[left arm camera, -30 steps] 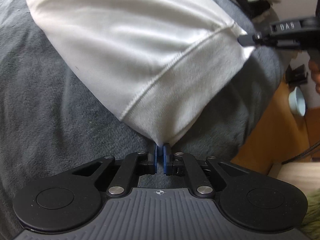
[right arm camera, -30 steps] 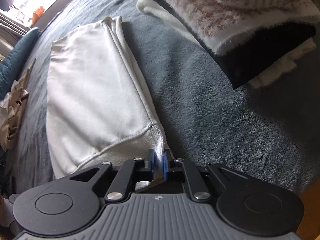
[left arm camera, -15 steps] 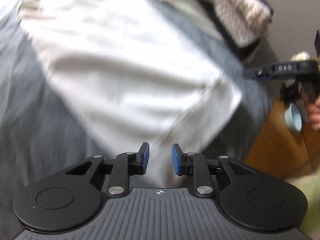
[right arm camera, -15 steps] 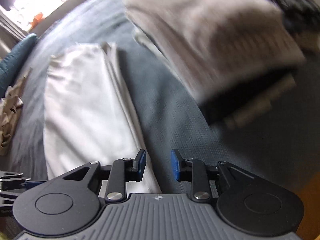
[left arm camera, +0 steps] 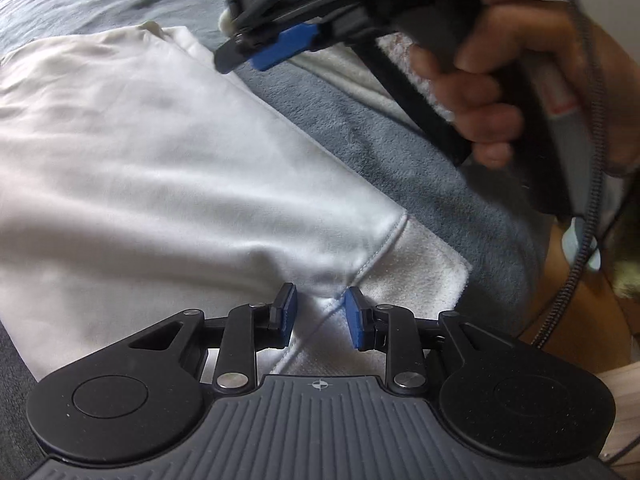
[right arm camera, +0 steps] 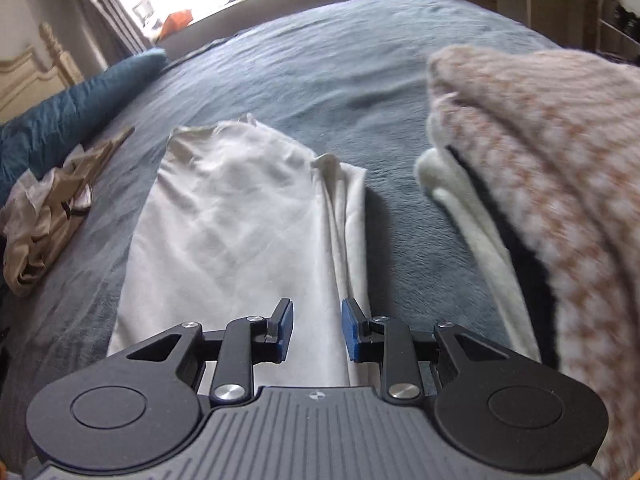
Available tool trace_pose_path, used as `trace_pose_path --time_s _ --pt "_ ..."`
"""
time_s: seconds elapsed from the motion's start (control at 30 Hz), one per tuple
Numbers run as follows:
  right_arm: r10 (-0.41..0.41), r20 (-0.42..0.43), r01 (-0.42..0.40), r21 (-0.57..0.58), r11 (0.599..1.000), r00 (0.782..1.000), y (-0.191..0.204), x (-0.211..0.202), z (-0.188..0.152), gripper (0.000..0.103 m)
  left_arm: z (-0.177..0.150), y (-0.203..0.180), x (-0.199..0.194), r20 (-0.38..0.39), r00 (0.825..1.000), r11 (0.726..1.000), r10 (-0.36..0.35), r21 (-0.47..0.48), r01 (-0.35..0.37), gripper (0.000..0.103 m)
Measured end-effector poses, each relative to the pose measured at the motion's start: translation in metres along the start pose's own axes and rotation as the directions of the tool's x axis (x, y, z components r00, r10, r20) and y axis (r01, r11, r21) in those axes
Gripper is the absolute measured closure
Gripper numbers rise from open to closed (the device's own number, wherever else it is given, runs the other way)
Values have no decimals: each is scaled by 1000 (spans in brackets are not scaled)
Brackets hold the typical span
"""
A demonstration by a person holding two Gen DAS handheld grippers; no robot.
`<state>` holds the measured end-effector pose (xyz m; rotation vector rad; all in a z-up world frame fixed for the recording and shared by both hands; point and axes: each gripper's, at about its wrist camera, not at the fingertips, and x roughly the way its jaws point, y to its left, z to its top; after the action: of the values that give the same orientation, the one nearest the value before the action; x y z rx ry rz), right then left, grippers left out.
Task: Fold clothes
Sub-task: 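Move both open grippers over the folded sweatshirt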
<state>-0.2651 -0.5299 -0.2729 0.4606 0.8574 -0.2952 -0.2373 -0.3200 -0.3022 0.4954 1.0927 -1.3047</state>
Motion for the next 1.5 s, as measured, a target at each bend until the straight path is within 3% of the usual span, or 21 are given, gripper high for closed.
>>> trace_pose_path --time_s 0.17,0.53,0.67,0.83,0.93,1.1,1.17,1.27,1.5 --pt "-26 -51 22 -76 997 998 6 24 0 91 -1 0 0 -3 1000 1000 -5 -21 5 76" --pt "-46 -56 39 -124 992 997 2 29 6 89 -2 2 -3 -21 999 999 -34 -24 33 76" --pt "-44 -45 37 -146 989 998 2 31 5 98 -2 2 -2 -24 999 999 -35 -20 35 75" --pt "-67 29 69 -83 994 997 -6 13 6 100 -1 2 -2 -33 999 999 -40 -29 39 75" --pt "-79 19 80 -62 995 997 -10 20 4 101 -1 2 -2 -36 998 999 -43 -23 43 74" --pt "-71 -34 71 -6 997 997 -20 35 4 97 0 3 0 -41 998 998 -53 -24 52 73" --pt "-42 -37 43 22 999 998 -23 28 11 87 0 3 -1 -42 997 998 -58 -30 56 72" --pt "37 31 -40 70 997 999 -27 12 24 74 -1 3 -3 -40 997 998 -61 -32 60 72" --pt "63 82 -64 11 998 995 -23 45 61 72 -4 4 -5 -28 998 997 -63 -45 62 69"
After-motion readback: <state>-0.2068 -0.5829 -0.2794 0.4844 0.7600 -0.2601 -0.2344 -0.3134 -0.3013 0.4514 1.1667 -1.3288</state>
